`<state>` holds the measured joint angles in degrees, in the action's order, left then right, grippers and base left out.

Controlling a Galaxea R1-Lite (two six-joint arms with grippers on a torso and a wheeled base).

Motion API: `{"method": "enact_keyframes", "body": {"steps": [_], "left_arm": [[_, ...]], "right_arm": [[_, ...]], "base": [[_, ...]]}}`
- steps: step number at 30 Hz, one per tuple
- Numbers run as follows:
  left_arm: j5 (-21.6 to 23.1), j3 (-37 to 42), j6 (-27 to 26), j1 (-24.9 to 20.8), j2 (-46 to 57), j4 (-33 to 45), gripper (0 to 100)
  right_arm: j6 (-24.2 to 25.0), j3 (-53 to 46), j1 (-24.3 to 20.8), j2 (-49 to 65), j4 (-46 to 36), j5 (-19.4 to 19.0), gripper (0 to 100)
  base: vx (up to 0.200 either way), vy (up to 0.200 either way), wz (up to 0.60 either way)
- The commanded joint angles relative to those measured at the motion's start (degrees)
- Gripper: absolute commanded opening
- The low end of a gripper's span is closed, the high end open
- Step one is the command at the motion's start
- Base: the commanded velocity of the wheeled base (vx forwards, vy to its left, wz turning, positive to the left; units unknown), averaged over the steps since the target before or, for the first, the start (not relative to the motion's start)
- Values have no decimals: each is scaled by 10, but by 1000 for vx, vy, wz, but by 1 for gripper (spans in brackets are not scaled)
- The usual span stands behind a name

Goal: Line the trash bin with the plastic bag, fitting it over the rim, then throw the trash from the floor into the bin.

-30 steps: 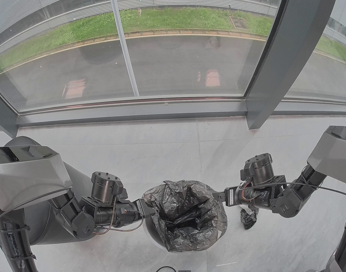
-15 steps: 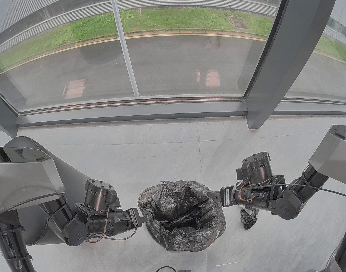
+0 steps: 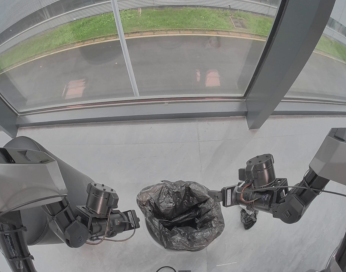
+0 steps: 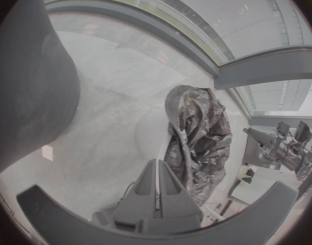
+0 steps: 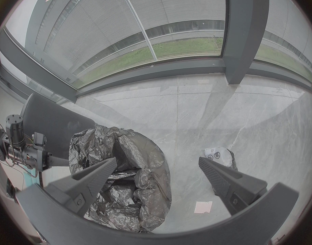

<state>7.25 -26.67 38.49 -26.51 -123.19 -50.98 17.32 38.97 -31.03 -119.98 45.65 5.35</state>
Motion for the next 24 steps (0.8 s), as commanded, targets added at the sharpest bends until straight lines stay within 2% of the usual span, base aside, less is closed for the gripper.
{"method": "enact_keyframes", "body": {"steps": [1, 6, 11, 13, 18, 24], "left_arm": [[-24, 3, -14, -1, 0, 0, 0], [-57, 2, -39, 1, -6, 0, 0], [-57, 5, -43, 4, 12, -2, 0], [-49, 11, -43, -4, 63, 2, 0], [-39, 11, -43, -66, 120, 6, 0], [-58, 5, -42, -127, 130, 9, 0]], "right_arm": [[0, -16, 0, 0, 10, 0, 100], [-1, -34, 2, 1, 27, 0, 100], [-1, -58, 4, -1, 60, 0, 100], [-1, -79, 5, -1, 91, 0, 100], [-2, -96, 5, -2, 125, -3, 100], [-2, -96, 11, -6, 128, -6, 100]], "base": [[0, 0, 0], [0, 0, 0], [0, 0, 0], [0, 0, 0], [0, 0, 0], [0, 0, 0]]}}
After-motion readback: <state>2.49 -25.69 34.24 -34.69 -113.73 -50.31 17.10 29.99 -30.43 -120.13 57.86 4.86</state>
